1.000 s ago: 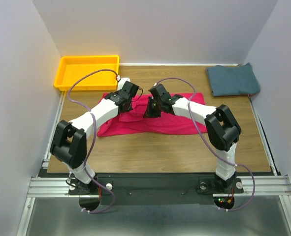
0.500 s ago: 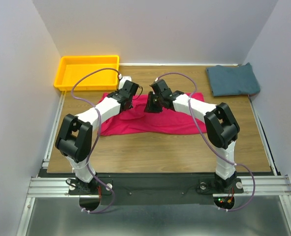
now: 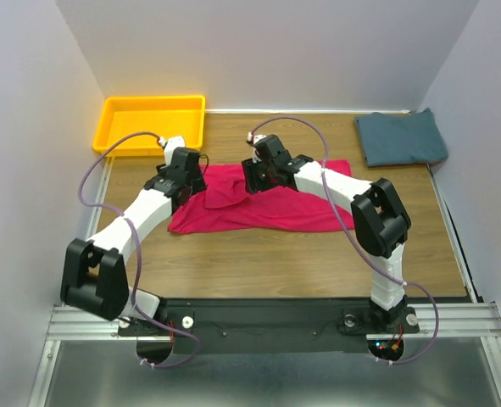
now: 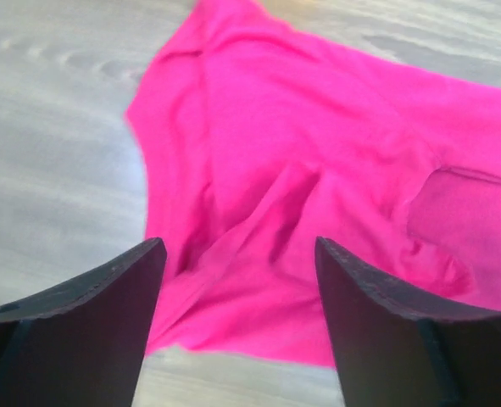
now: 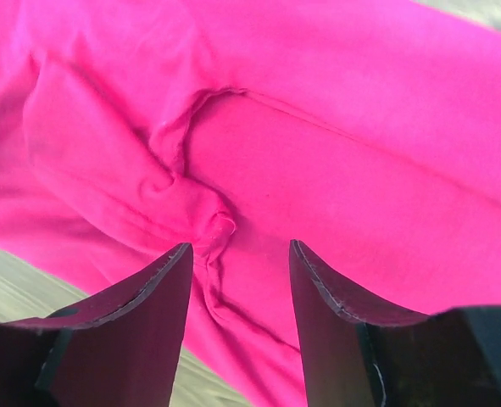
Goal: Fold and stack the t-shirts
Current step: Fold the tshirt
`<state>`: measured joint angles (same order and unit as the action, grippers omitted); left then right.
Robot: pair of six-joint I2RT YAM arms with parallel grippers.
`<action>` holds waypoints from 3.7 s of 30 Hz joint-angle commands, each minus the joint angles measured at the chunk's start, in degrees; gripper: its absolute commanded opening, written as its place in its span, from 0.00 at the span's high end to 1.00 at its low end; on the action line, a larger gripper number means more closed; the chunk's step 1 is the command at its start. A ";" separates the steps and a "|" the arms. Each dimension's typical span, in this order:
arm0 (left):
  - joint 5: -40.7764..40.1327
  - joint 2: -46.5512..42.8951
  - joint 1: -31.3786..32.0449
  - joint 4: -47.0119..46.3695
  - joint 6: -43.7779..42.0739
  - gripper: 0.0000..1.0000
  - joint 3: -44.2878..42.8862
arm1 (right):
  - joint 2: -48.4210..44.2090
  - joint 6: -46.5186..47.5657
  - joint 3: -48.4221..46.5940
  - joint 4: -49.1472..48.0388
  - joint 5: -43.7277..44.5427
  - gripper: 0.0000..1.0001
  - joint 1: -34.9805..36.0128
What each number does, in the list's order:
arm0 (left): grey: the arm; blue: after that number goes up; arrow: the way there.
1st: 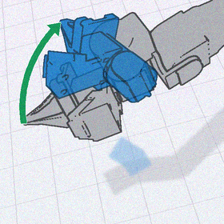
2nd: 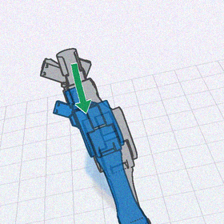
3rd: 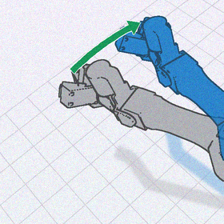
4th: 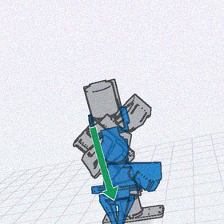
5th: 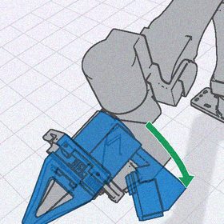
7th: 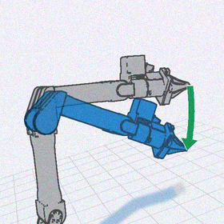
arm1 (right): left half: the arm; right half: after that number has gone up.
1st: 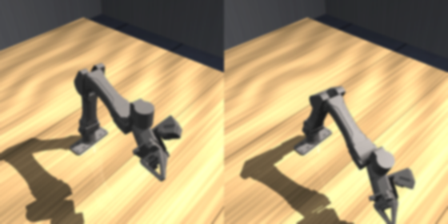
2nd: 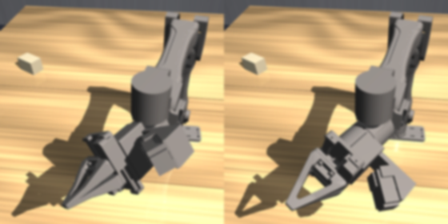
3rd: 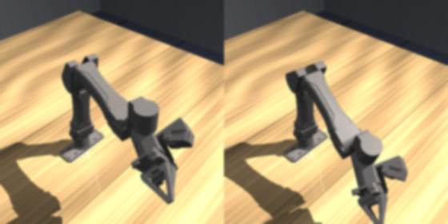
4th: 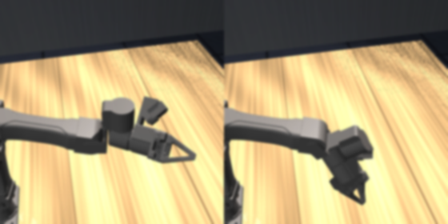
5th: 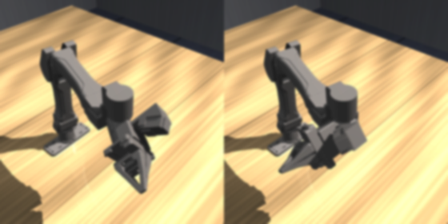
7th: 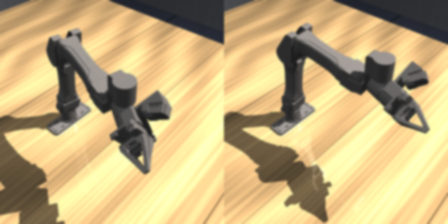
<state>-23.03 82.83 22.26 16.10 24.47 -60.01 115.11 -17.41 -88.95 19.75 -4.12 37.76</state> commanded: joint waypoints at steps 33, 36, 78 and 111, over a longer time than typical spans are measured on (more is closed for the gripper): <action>10.99 1.46 -14.35 -0.98 1.55 0.64 18.61 | 11.72 32.52 -12.83 0.55 14.48 0.17 10.49; 10.99 1.20 -14.35 -1.24 1.46 0.64 18.70 | 12.77 33.67 -13.44 0.55 17.12 0.17 10.49; 12.48 0.84 -14.26 -1.77 1.63 0.57 18.96 | 13.47 32.34 -20.30 0.55 7.98 0.05 10.92; 13.45 1.20 -14.26 -1.86 1.28 0.57 19.31 | 26.83 42.99 -38.40 0.38 26.35 0.05 10.76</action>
<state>-10.24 82.76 8.49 12.60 26.35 -41.28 140.68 24.05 -122.13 22.04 19.49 50.35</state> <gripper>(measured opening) 0.429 0.948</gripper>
